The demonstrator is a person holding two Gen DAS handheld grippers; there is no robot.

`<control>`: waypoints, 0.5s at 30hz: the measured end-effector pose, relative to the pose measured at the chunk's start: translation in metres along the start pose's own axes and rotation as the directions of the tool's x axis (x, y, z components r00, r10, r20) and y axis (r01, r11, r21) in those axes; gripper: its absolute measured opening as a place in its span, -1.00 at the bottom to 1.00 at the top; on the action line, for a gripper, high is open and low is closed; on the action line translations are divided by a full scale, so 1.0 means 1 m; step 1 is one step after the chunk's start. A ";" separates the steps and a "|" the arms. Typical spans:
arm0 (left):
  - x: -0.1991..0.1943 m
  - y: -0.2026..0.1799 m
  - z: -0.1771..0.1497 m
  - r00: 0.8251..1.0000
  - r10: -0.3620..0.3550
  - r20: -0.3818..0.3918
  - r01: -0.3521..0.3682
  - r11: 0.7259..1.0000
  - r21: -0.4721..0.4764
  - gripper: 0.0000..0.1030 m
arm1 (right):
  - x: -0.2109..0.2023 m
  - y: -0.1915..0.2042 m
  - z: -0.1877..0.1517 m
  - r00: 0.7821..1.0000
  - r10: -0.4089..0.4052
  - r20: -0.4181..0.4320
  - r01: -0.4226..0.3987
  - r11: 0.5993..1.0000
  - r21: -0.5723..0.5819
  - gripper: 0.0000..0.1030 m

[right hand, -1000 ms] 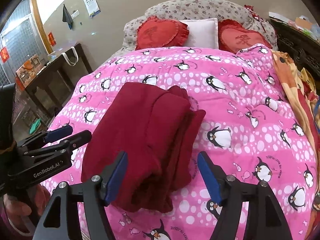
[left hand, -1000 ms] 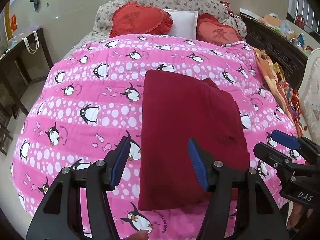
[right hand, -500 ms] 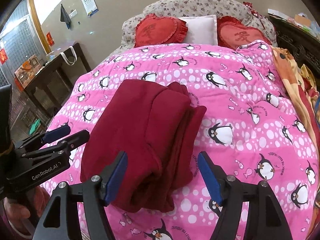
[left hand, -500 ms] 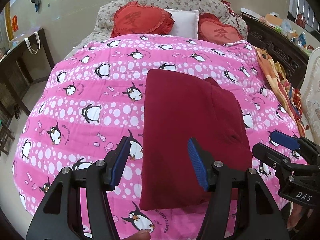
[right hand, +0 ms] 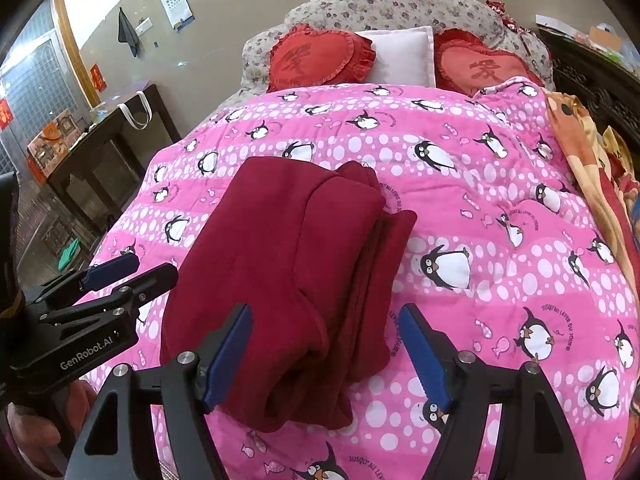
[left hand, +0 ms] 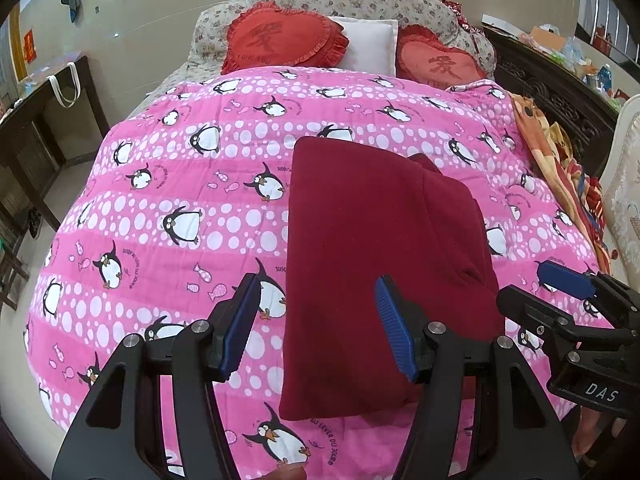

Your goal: Fold small clothes

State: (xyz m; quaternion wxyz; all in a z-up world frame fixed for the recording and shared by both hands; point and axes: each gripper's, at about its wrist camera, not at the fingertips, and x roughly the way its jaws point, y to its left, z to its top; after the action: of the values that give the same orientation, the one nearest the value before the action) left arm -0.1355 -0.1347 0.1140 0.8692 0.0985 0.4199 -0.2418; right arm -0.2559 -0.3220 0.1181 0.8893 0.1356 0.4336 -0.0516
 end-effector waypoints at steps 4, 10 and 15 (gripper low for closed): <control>0.000 0.000 0.000 1.000 0.000 0.002 0.000 1.000 -0.001 0.16 | 0.001 0.000 0.000 1.000 0.000 -0.006 0.000 1.000 0.000 0.43; 0.001 0.000 -0.001 1.000 -0.004 0.005 0.004 1.000 0.000 0.16 | 0.004 0.000 0.000 1.000 0.001 -0.015 -0.001 1.000 0.005 0.43; 0.002 0.003 -0.001 1.000 -0.024 0.021 0.024 1.000 -0.006 0.16 | 0.006 -0.001 0.001 1.000 0.002 -0.019 -0.002 1.000 0.011 0.43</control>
State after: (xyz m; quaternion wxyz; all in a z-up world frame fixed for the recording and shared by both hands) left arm -0.1331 -0.1322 0.1120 0.8709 0.0882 0.4127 -0.2517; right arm -0.2518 -0.3230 0.1132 0.8844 0.1415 0.4418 -0.0519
